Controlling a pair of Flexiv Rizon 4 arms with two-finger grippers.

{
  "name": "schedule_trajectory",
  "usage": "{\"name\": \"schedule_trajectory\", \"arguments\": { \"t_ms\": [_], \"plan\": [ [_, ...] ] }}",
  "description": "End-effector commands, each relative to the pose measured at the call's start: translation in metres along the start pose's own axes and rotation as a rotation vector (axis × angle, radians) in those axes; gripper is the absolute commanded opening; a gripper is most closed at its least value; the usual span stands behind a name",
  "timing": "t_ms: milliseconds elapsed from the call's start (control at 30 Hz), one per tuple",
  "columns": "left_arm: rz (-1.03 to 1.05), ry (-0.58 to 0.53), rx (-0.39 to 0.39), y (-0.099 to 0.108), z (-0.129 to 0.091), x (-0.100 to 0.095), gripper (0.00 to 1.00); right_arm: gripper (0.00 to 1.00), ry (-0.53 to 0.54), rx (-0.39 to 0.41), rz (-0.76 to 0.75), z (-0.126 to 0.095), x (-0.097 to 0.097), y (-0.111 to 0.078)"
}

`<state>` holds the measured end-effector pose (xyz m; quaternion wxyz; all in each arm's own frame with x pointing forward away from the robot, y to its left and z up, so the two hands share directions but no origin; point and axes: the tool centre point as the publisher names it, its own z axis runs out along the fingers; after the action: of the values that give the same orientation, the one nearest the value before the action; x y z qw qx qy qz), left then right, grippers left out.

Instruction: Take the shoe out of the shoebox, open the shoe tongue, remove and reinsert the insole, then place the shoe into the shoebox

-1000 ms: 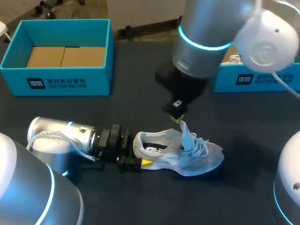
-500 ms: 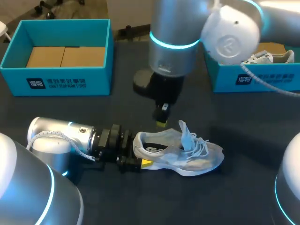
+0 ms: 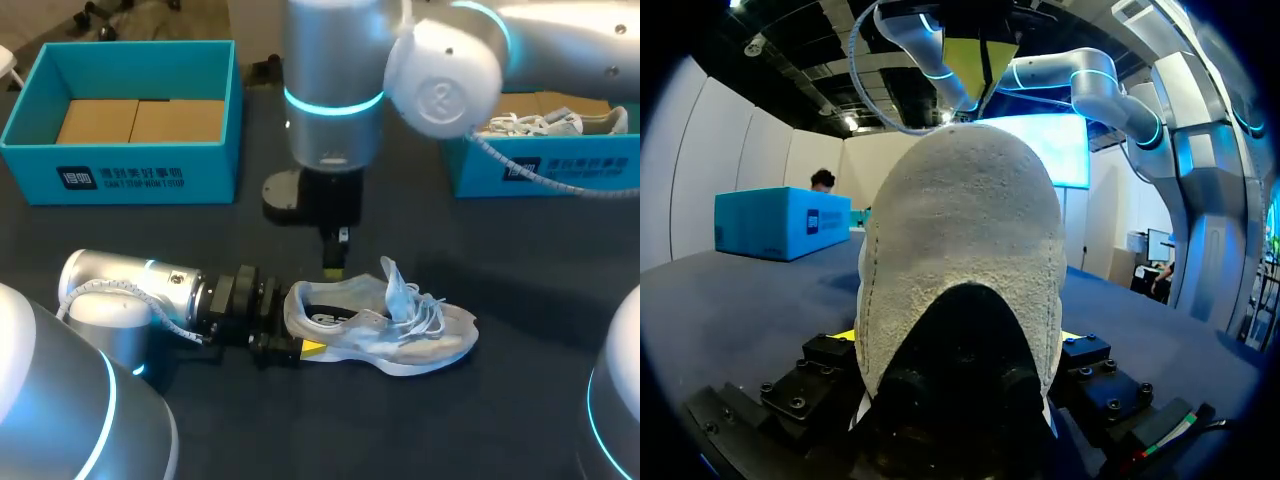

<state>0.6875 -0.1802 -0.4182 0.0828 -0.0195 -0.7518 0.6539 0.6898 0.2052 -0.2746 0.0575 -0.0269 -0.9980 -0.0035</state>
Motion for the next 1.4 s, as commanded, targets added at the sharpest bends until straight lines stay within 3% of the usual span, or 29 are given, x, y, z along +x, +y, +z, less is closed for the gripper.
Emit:
{"name": "schedule_trajectory", "arguments": {
  "t_ms": [33,200,667,1067,1400],
  "plan": [
    [0.0,-0.001,0.0,0.004,0.0,-0.002,0.0,0.0,-0.02,0.015,0.023,0.027,-0.003,0.011],
    [0.0,-0.001,0.0,0.004,0.0,-0.002,0.0,0.0,-0.046,0.006,0.013,0.039,-0.006,0.011],
    [0.0,-0.001,0.0,0.004,0.0,-0.002,0.0,0.0,-0.154,0.073,0.025,0.073,-0.013,0.002],
    [0.0,-0.001,0.0,0.004,0.0,-0.002,0.0,0.0,-0.223,0.104,0.002,0.098,-0.031,-0.015],
    [0.0,-0.001,0.0,0.004,0.0,-0.002,0.0,0.0,-0.239,0.097,0.008,0.106,-0.036,-0.043]
  ]
}}
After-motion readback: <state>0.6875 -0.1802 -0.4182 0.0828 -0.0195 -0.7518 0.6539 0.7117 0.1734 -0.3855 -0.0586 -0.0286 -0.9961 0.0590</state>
